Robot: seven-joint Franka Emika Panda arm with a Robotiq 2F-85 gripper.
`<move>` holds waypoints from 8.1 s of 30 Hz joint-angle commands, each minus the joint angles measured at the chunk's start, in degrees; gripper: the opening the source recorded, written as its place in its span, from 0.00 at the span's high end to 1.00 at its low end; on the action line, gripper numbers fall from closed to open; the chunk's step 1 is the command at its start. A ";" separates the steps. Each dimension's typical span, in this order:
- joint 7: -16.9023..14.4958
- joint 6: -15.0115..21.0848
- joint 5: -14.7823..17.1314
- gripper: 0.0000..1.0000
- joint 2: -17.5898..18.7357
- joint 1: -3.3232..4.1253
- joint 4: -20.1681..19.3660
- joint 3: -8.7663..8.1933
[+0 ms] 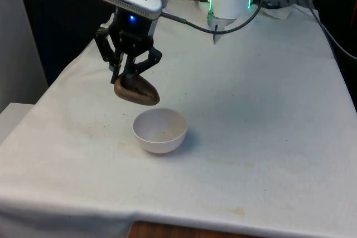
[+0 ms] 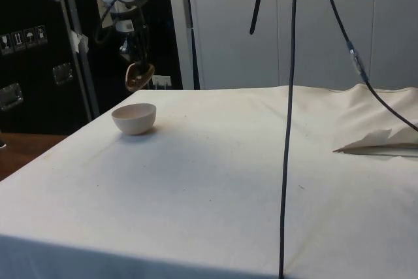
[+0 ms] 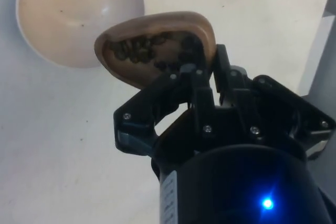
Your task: Pour the coffee beans from the cup into the bowl.
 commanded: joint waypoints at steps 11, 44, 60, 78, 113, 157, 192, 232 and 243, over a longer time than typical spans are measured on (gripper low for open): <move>4.41 0.92 -5.44 0.98 0.97 0.63 0.00 -0.46; 18.85 -0.97 -20.23 0.98 2.41 3.44 -0.29 0.11; 25.84 -3.44 -27.16 0.98 3.50 5.39 -0.23 1.09; 32.09 -7.51 -35.75 0.98 4.35 6.59 -0.06 2.98; 40.34 -19.88 -49.96 0.98 4.87 8.08 1.26 8.42; 40.45 -26.87 -58.04 0.98 5.16 8.37 1.55 14.15; 33.92 -31.40 -62.28 0.98 9.00 8.65 7.16 15.41; 36.67 -37.53 -69.21 0.98 11.46 9.91 7.51 17.70; 36.67 -37.18 -69.27 0.98 12.15 9.74 7.51 17.82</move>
